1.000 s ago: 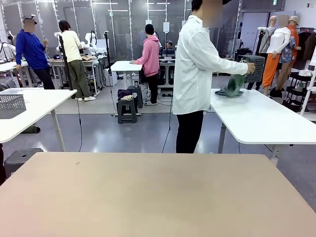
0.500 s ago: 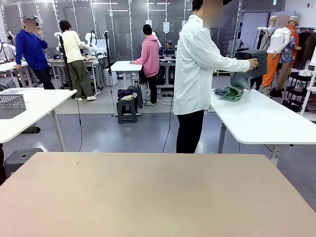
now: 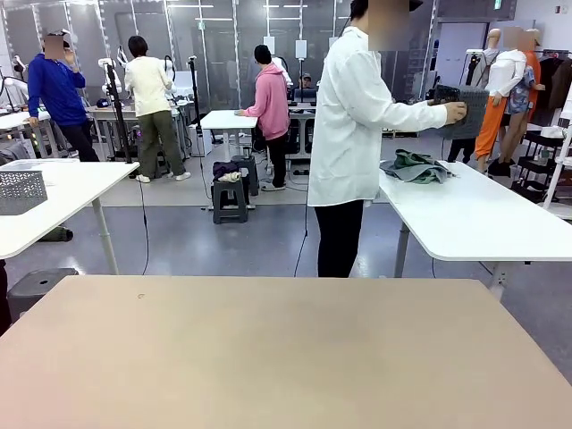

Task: Fold the towels and place them in the basket.
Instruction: When a person lays out a Towel with hook on the table, fold it in half twice.

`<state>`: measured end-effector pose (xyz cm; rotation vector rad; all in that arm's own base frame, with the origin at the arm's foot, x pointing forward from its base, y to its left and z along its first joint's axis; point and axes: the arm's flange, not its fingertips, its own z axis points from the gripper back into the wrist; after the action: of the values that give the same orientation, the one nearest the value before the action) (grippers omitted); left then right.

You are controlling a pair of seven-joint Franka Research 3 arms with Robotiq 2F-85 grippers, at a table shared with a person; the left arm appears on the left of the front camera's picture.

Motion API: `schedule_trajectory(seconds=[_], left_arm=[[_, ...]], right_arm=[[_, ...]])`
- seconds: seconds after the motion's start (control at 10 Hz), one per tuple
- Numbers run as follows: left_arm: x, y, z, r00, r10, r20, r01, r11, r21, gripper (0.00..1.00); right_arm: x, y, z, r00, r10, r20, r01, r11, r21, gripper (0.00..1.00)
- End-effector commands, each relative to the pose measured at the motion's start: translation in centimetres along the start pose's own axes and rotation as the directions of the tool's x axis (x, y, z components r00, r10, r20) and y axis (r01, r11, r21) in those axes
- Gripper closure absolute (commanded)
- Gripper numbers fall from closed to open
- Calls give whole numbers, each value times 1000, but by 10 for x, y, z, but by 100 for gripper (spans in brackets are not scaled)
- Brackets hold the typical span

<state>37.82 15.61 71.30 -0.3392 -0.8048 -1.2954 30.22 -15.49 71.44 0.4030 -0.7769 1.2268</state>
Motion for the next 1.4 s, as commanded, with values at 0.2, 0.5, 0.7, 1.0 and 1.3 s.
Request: schedule_trajectory(seconds=[0.2,0.5,0.7,1.0,1.3], left_arm=[[0,0,1,1000,0,8,0,1000,2,0],[0,0,1,1000,0,8,0,1000,2,0],[0,0,1,1000,0,8,0,1000,2,0],[0,0,1,1000,0,8,0,1000,2,0],[0,0,1,1000,0,8,0,1000,2,0]], right_arm=[[0,2,0,1000,4,9,-4,1000,-3,0],[0,2,0,1000,4,9,-4,1000,-3,0],[0,2,0,1000,4,9,-4,1000,-3,0],[0,2,0,1000,4,9,-4,1000,-3,0],[0,2,0,1000,4,9,-4,1000,-3,0]])
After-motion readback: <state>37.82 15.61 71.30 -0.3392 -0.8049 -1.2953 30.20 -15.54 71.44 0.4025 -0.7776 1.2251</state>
